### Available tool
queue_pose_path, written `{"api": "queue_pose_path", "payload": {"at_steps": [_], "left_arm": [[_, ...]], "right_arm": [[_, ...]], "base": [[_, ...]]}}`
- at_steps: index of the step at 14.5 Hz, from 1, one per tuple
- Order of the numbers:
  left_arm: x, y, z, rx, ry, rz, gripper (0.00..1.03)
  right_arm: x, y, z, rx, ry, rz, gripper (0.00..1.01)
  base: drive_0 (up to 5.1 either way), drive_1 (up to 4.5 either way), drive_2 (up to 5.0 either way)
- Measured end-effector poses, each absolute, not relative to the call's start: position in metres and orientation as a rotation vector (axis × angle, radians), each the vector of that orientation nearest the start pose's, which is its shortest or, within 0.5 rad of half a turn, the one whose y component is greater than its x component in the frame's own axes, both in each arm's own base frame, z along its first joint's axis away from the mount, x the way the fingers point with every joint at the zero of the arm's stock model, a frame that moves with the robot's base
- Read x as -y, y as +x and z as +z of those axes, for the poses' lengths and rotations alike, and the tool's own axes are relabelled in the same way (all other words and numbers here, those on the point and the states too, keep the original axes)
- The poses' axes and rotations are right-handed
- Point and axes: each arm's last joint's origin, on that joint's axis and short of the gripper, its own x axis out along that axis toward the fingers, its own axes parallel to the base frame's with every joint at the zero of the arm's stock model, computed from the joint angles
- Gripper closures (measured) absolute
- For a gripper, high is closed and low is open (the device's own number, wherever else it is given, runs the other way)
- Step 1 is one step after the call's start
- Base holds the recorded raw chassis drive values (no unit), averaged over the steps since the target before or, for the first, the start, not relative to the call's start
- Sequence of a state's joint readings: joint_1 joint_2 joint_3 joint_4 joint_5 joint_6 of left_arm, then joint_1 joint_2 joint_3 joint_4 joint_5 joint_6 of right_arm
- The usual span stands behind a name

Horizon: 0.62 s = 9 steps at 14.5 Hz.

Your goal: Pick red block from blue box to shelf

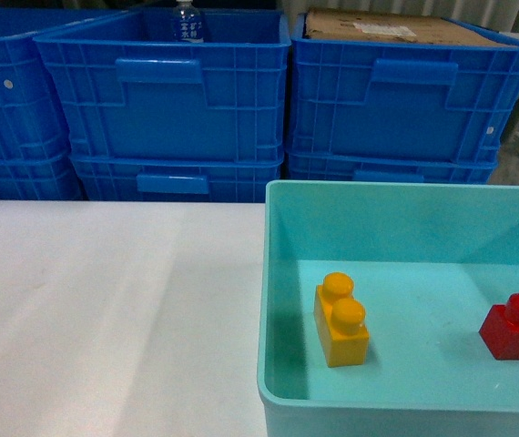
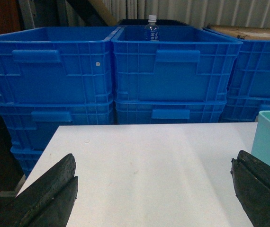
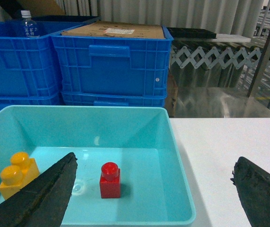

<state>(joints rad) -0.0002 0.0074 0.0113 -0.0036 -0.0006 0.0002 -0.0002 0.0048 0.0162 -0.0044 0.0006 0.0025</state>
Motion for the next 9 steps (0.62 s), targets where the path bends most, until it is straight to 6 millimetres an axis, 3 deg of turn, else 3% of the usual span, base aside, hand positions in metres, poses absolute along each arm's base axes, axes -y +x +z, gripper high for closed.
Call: {"api": "queue_pose_path", "payload": {"at_steps": [9], "left_arm": [[0.0,0.0975,0.1664,0.0,0.0,0.0,0.05]], "right_arm": [[0.0,0.097,0.1682,0.007,0.002,-0.001,0.03]], "base": [[0.0,0.0,0.0]]}}
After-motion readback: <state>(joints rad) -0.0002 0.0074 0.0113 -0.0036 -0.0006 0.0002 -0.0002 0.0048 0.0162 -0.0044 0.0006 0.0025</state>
